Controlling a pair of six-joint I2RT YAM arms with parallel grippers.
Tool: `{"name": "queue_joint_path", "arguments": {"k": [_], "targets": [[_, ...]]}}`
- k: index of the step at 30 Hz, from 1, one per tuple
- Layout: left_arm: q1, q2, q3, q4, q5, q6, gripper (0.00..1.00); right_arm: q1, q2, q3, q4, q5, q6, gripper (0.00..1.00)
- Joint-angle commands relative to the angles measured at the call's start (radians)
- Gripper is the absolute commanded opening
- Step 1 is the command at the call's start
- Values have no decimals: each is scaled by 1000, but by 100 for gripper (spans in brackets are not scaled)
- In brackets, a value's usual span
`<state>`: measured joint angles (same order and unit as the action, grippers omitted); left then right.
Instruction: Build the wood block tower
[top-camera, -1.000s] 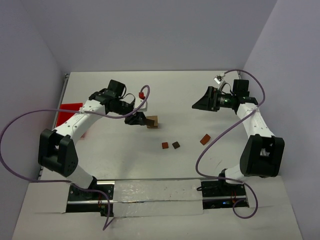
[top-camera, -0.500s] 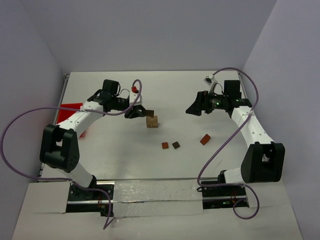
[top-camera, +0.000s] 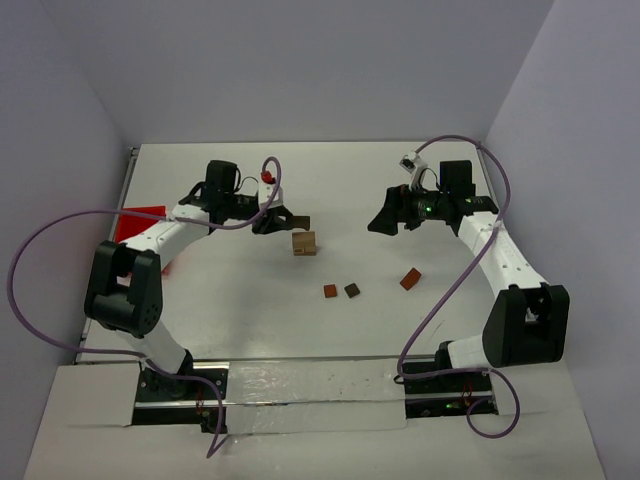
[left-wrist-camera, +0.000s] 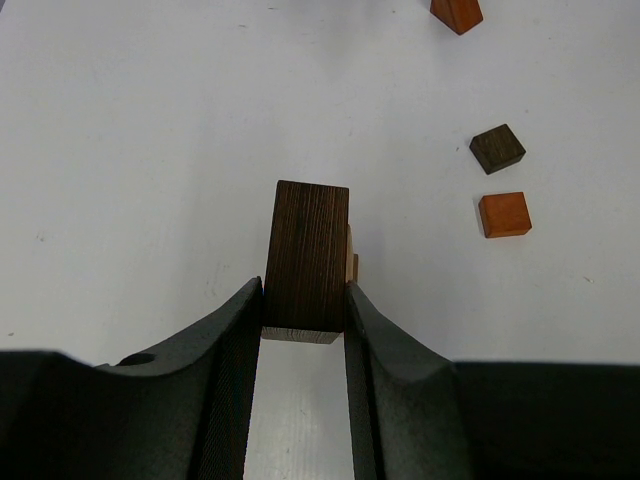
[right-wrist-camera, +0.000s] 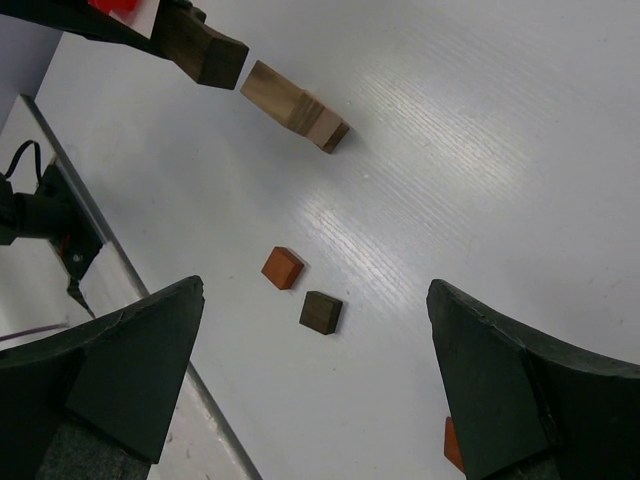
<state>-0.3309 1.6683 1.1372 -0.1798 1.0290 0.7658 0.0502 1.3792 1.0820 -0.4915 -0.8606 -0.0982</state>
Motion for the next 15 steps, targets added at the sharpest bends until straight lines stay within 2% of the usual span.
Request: {"name": "queue_joint_path", "arguments": {"k": [1, 6, 15], "targets": [[3, 8, -17, 77, 62, 13, 4, 4, -5, 44, 16, 29, -8, 100], [1, 11, -43, 120, 55, -10, 4, 4, -11, 48, 14, 35, -8, 100], [-9, 16, -118, 346, 21, -194, 5, 4, -8, 45, 21, 33, -5, 100]]}}
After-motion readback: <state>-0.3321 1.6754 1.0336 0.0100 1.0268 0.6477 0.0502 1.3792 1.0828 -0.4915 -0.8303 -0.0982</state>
